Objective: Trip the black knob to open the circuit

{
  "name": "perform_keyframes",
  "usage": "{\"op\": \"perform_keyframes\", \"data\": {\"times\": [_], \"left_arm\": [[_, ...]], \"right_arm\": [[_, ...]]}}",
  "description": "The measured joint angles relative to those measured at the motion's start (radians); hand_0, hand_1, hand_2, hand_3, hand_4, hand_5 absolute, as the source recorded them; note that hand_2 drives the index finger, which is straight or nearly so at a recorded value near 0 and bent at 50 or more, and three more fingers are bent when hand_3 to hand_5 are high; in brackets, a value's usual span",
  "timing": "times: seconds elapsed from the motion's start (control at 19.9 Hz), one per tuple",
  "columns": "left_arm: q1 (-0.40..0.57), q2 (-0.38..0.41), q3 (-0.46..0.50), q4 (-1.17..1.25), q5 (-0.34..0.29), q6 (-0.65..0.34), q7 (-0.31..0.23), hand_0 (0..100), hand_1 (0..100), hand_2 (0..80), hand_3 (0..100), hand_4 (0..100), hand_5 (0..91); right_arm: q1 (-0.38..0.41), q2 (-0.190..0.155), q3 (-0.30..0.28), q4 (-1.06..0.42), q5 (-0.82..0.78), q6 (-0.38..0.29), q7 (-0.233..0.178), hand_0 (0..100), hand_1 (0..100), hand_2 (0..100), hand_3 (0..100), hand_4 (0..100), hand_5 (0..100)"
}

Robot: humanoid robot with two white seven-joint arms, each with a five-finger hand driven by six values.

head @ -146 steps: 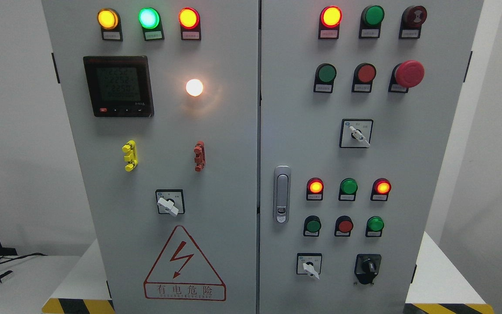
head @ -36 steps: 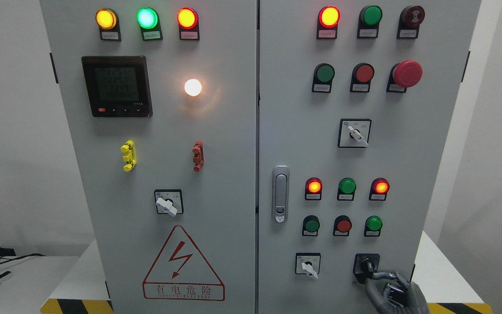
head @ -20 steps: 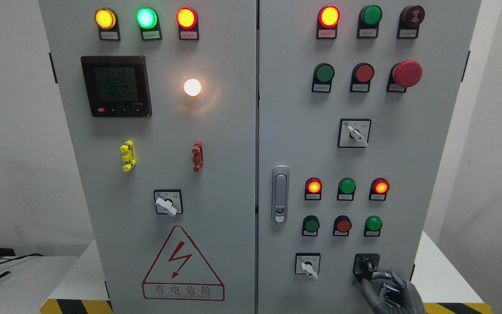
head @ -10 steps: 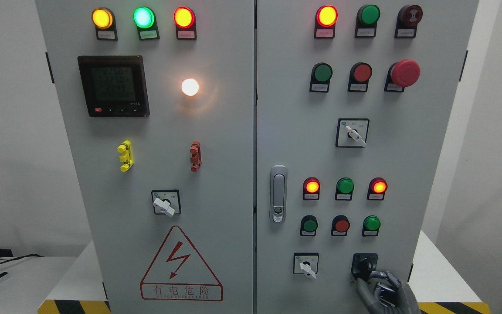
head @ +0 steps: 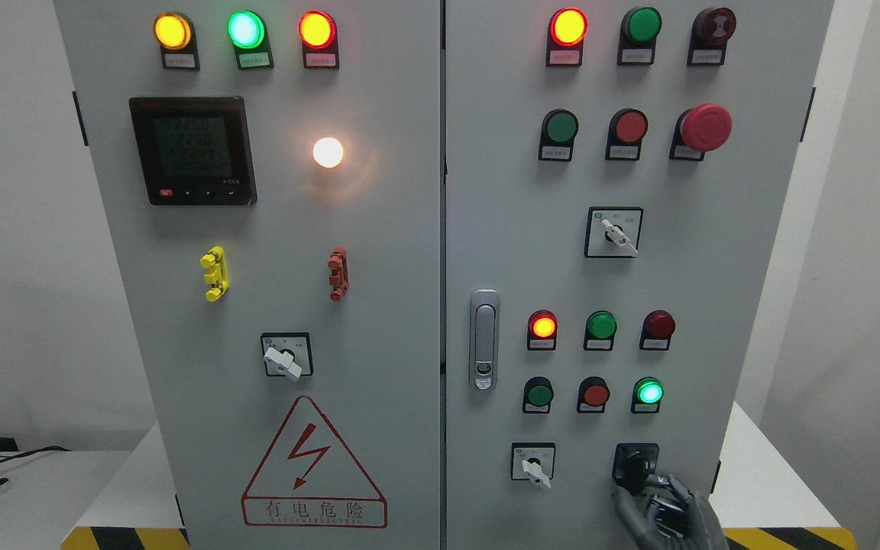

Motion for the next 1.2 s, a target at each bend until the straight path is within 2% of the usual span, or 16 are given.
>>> {"op": "perform_keyframes", "data": {"times": [1.2], "left_arm": [[0.000,0.000,0.000,0.000,0.000,0.000,0.000,12,39,0.0,0,0,0.0]], "right_arm": [[0.008,0.013,-0.008,-0.002,0.000,-0.004,0.007,38,79,53,100,93,88]]}}
